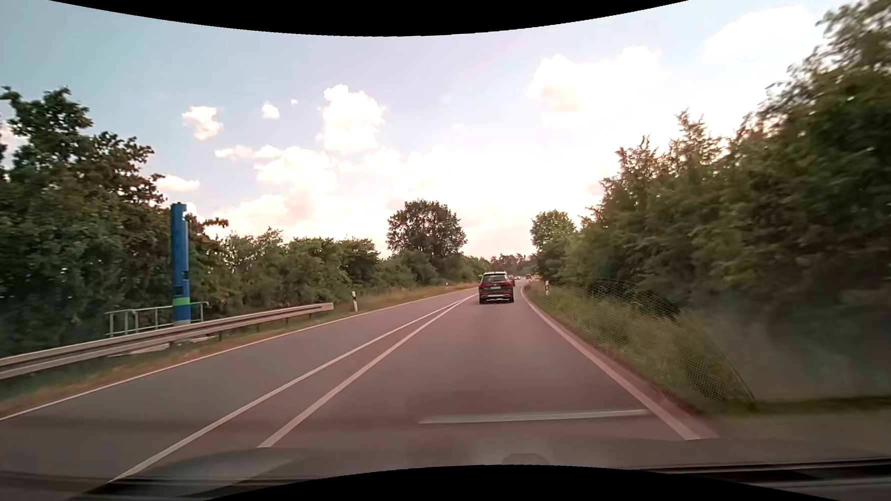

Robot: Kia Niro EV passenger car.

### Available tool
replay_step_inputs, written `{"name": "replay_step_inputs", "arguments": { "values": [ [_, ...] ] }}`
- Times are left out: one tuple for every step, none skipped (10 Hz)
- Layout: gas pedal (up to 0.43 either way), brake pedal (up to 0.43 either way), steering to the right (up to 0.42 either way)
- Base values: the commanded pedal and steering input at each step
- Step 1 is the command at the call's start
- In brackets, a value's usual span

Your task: Follow the waypoints while adhering to traffic rules and regulations

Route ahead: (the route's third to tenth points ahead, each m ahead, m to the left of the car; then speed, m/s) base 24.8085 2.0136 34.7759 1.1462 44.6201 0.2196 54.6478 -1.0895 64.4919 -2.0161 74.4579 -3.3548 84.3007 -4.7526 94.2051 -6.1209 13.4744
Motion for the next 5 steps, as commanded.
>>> {"name": "replay_step_inputs", "arguments": {
  "values": [
    [0.039,0.000,0.008],
    [0.039,0.000,0.008],
    [0.039,0.000,0.008],
    [0.039,0.000,0.008],
    [0.039,0.000,0.008]
  ]
}}
